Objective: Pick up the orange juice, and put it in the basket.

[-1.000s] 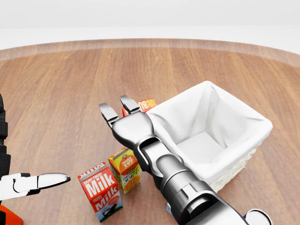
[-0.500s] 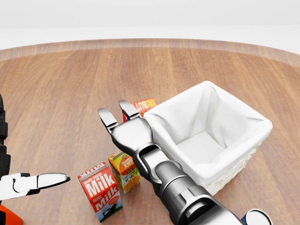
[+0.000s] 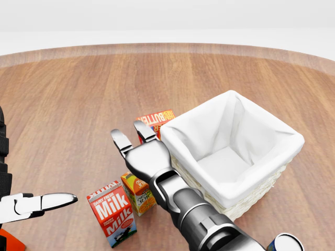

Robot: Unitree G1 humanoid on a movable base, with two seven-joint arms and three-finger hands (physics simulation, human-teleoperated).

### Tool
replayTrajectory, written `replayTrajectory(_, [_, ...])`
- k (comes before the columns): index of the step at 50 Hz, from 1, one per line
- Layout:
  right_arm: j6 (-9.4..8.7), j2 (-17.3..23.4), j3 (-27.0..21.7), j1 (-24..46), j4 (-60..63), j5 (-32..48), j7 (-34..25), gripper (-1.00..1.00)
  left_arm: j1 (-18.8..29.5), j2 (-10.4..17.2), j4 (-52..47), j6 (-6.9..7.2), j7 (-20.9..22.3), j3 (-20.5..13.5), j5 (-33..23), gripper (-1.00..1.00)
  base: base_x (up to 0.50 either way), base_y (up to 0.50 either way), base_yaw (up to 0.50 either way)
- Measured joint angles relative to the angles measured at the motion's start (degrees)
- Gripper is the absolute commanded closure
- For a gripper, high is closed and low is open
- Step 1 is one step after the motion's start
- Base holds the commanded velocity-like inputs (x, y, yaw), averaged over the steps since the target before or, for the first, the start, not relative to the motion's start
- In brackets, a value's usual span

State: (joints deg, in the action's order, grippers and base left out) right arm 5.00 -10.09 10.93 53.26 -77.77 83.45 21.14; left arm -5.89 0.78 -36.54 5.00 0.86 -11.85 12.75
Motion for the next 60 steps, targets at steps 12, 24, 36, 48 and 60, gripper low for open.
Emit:
replayTrajectory(12, [0.00,-0.32,-0.48,-0.82,-0.53,0.05,-0.75,-1.00,-0.09,-0.01,0.00,0.00,-0.02,-0.05,0.08,-1.00,0.00,0.00,0.00])
replayTrajectory(24, [0.00,-0.67,-0.84,-1.44,-0.94,0.20,-0.88,-1.00,-0.03,0.00,0.05,0.00,-0.09,-0.13,0.19,-1.00,0.00,0.00,0.00])
replayTrajectory(36, [0.00,-0.95,-1.19,-2.58,-1.31,0.61,-0.67,-1.00,0.01,0.03,0.12,0.00,-0.15,-0.21,0.30,-1.00,0.00,0.00,0.00])
replayTrajectory(48, [0.00,-1.01,-1.47,-3.97,-1.59,1.00,-0.15,-1.00,0.02,0.04,0.09,0.00,-0.21,-0.22,0.35,-1.00,0.00,0.00,0.00])
replayTrajectory(60, [0.00,-1.13,-2.46,-4.65,-1.31,0.89,0.94,1.00,0.03,0.04,0.08,0.00,-0.24,-0.22,0.37,-1.00,0.00,0.00,0.00])
